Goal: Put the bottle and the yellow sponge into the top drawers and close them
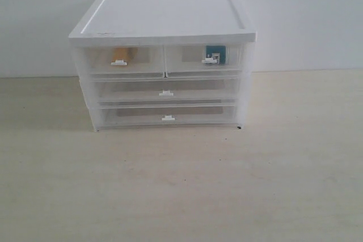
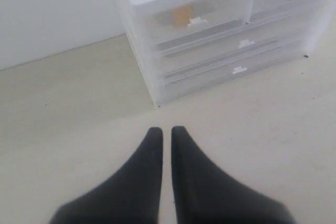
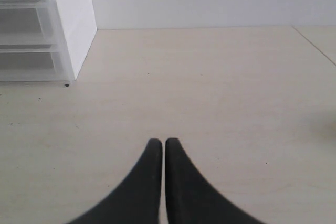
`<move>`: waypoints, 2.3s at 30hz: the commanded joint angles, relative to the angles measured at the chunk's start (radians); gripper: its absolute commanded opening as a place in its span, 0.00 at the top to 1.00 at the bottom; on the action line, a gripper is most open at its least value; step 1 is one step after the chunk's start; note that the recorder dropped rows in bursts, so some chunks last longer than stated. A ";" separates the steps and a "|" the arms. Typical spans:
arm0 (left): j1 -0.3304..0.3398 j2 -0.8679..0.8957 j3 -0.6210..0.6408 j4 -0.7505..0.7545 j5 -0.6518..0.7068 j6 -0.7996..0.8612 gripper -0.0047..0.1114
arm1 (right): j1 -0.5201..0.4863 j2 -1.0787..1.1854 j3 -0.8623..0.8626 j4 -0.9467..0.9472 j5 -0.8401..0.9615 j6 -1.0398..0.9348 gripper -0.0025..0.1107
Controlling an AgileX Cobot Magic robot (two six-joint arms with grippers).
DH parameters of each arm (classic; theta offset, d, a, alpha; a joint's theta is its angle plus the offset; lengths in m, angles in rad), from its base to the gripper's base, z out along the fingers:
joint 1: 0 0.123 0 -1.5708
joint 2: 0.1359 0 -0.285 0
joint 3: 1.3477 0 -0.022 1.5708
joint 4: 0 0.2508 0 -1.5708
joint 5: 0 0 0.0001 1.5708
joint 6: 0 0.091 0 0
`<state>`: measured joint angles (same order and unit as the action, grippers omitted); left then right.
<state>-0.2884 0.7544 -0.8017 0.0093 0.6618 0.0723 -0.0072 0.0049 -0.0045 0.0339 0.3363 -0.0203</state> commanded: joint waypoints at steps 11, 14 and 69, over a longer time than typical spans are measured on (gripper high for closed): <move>0.003 -0.227 0.149 0.033 -0.036 -0.080 0.92 | -0.003 -0.005 0.005 -0.001 -0.004 -0.003 0.98; 0.003 -0.229 0.151 0.033 -0.030 -0.080 0.92 | -0.003 -0.005 0.005 -0.001 -0.004 -0.003 0.98; 0.258 -0.754 0.802 0.022 -0.376 -0.095 0.92 | -0.003 -0.005 0.005 -0.001 -0.004 -0.003 0.98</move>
<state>-0.0343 0.0042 -0.0041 0.0407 0.2828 -0.0149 -0.0072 0.0049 -0.0045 0.0339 0.3363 -0.0203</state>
